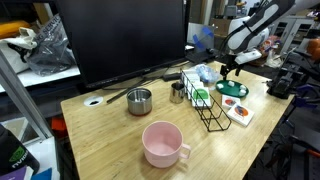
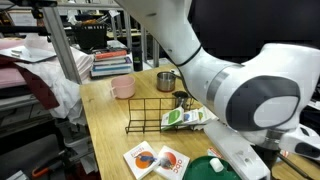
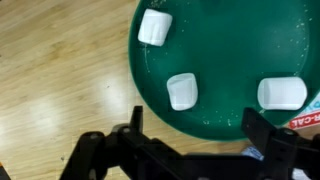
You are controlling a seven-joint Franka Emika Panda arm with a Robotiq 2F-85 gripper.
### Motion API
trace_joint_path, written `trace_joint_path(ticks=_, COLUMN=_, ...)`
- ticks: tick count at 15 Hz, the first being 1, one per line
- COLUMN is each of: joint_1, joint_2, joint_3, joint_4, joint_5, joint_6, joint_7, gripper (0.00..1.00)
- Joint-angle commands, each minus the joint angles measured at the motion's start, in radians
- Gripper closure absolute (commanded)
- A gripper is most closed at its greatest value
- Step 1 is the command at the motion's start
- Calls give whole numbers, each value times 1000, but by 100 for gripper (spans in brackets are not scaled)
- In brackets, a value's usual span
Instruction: Pick up one piece of the marshmallow and put it in the pink cup
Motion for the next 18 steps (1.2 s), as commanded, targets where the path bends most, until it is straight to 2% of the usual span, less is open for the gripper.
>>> trace_joint_path(ticks=1, joint_1=1, joint_2=11, joint_3=-8, joint_4=15, joint_5=6, joint_6=-5, joint_7=-4, gripper=0)
trace_joint_path(ticks=7, joint_1=12, joint_2=20, joint_3=-13, joint_4=15, joint_5=-5, joint_6=5, joint_7=3, gripper=0)
trace_joint_path(ticks=18, joint_1=-44, joint_2=72, joint_3=30, joint_4=17, joint_5=46, joint_6=22, joint_7=-83, gripper=0)
